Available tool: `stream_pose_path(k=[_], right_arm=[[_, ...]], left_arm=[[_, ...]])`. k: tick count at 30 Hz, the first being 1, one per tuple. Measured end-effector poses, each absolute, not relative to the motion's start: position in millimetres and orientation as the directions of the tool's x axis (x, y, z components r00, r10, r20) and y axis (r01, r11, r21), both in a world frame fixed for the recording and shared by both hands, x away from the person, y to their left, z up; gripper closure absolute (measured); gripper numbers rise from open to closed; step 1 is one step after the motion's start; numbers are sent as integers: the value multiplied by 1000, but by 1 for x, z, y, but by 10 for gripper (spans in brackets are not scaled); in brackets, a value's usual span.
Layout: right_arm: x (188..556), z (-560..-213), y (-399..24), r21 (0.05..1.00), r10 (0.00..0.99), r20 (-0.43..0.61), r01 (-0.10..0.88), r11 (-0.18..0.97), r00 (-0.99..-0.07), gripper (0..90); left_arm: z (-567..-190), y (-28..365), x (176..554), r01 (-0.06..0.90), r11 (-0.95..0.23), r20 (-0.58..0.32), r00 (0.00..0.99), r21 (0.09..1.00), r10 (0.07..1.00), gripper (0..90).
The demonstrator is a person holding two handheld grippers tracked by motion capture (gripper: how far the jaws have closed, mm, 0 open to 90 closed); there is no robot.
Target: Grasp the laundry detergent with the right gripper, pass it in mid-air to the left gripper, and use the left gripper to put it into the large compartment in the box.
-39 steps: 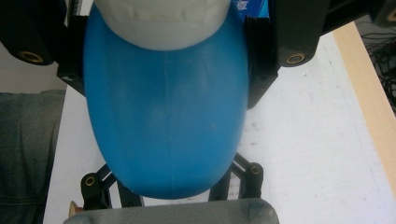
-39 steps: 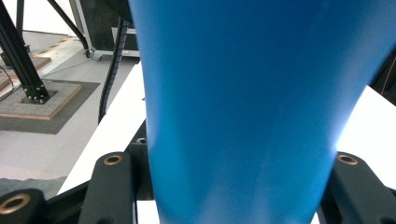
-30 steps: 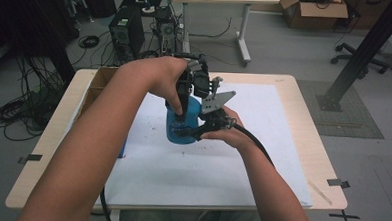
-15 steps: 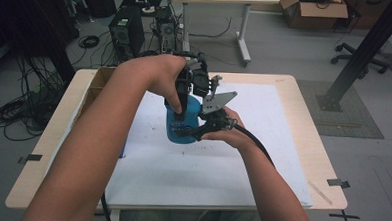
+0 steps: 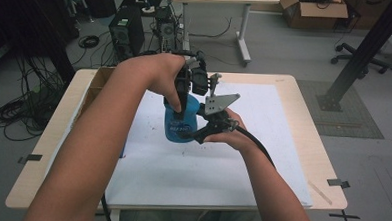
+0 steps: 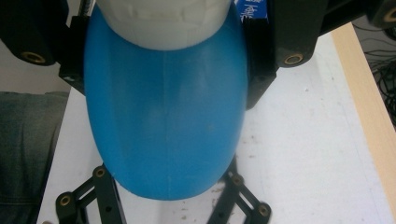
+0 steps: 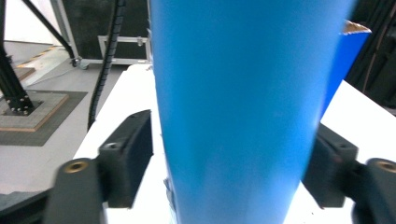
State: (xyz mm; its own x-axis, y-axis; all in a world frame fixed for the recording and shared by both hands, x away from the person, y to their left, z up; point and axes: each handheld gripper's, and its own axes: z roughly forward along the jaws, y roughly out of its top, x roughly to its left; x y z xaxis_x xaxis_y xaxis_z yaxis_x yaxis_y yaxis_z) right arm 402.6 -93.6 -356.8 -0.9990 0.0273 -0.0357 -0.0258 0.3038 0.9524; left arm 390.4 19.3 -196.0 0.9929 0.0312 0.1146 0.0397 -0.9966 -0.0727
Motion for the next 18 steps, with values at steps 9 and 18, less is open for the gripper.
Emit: stream_pose_path(k=[9, 18], right_arm=[[401, -357, -97, 945, 60, -35, -13, 326, -998, 58], [400, -344, -118, 922, 86, -67, -29, 385, -994, 4]], left_arm=[[-194, 21, 392, 56, -996, 114, 992, -71, 48, 381], [-191, 22, 393, 106, -990, 110, 989, -89, 97, 381]])
